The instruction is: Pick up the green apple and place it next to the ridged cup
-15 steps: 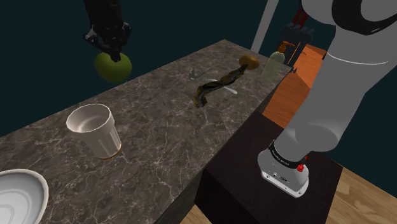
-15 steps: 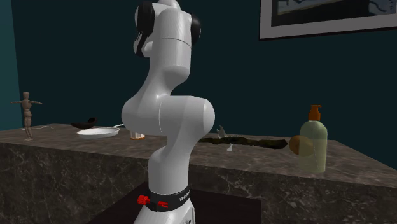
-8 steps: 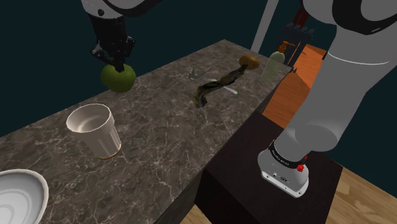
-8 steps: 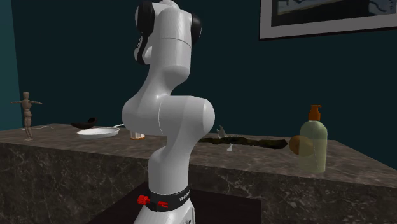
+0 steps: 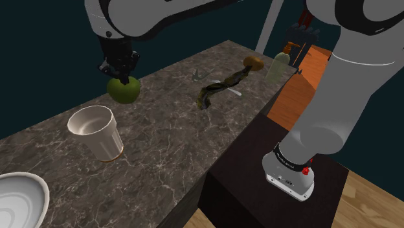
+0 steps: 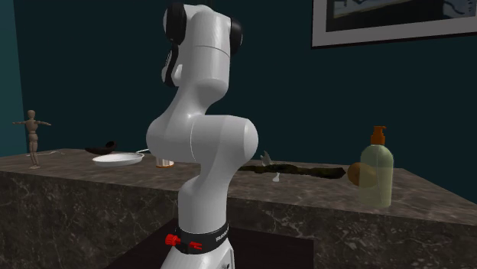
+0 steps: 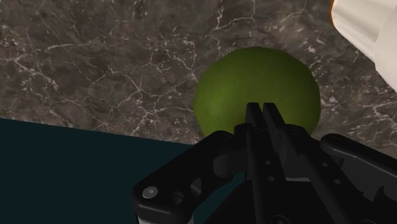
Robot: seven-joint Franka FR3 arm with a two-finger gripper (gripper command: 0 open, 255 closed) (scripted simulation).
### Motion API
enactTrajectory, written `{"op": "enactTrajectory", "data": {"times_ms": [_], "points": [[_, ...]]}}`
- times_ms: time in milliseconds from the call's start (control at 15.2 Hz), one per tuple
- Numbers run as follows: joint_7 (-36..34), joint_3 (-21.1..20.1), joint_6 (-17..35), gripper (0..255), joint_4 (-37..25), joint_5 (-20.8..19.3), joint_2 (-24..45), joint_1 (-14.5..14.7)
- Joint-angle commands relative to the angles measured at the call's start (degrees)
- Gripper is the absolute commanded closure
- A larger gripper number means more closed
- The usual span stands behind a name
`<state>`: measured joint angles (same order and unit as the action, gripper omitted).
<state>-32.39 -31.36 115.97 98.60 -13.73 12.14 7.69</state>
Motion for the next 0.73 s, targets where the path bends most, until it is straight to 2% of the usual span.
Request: {"op": "enactTrajectory", "data": {"times_ms": [0,660], "points": [[-0.3,0.1,1.5,255,1.3,-0.3,0.2,0.0],[-2.3,0.7,8.3,255,6.3,-2.5,2.5,0.3]]}}
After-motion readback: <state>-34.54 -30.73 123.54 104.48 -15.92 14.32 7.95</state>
